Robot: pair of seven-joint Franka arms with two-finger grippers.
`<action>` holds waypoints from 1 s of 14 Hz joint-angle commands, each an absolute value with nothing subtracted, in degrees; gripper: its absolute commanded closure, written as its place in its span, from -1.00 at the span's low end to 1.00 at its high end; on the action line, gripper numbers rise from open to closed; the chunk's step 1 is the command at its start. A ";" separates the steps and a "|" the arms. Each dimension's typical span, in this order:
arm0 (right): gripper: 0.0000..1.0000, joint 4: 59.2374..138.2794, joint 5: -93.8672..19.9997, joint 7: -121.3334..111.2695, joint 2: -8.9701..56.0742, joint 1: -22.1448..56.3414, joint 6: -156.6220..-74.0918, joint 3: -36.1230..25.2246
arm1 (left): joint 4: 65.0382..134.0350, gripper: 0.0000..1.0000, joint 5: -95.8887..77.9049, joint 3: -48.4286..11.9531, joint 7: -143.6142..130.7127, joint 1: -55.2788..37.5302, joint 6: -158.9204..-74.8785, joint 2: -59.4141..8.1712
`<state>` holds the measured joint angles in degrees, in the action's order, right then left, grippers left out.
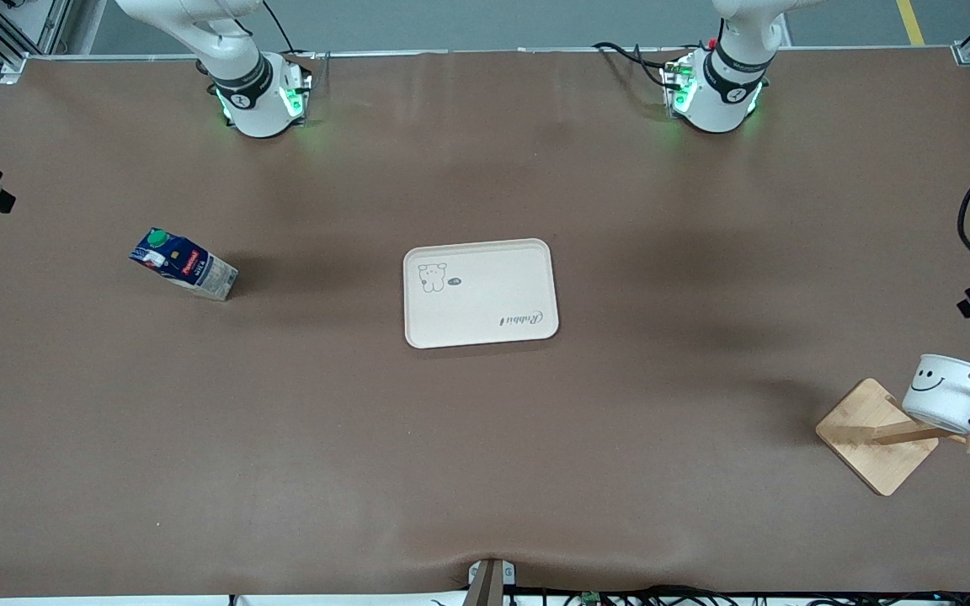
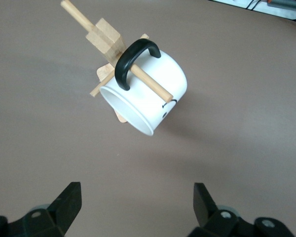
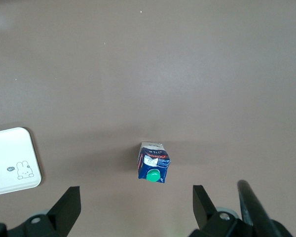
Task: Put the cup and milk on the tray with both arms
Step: 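Reach the left gripper toward the white mug on the wooden stand, then grasp the white mug rim with the left gripper and lift it off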
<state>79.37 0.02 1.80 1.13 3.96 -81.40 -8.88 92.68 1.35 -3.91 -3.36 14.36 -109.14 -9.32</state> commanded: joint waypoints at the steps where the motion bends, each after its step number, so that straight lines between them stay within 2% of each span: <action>1: -1.00 78.84 -0.35 1.32 1.41 3.34 -81.39 -8.61 | 99.12 -1.00 0.53 -4.22 -3.86 14.33 -117.57 -7.65; 4: -1.00 78.84 -0.35 1.32 1.41 3.34 -81.39 -8.61 | 105.19 -1.00 0.53 -4.22 -3.87 14.41 -128.29 -7.30; 5: -1.00 78.84 -0.26 1.32 1.41 3.34 -81.39 -8.61 | 106.34 -0.77 0.53 -4.22 -3.87 14.50 -131.37 -7.73; 6: -1.00 78.84 -0.26 1.49 1.41 3.25 -81.39 -8.61 | 107.13 -0.65 0.53 -4.22 -3.78 14.50 -134.44 -8.17; 8: -1.00 78.93 -0.44 1.58 1.58 3.25 -81.39 -8.70 | 108.02 -0.62 0.53 -4.31 -3.87 14.41 -139.11 -9.75; 12: -1.00 78.93 -0.44 1.67 1.85 3.34 -81.04 -8.61 | 107.93 0.03 0.53 -4.31 -3.69 14.24 -142.82 -12.13; 13: -1.00 79.01 -0.53 1.58 1.85 3.34 -80.95 -8.61 | 107.84 0.32 0.61 -4.39 -3.26 14.24 -142.82 -12.22; 14: -1.00 79.10 -0.53 1.50 1.93 3.34 -80.77 -8.61 | 107.75 0.69 0.62 -4.39 -2.99 14.15 -142.82 -12.30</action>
<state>79.38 0.02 1.81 1.81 3.94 -81.33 -8.91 107.73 1.15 -4.32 -3.68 14.28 -142.07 -12.37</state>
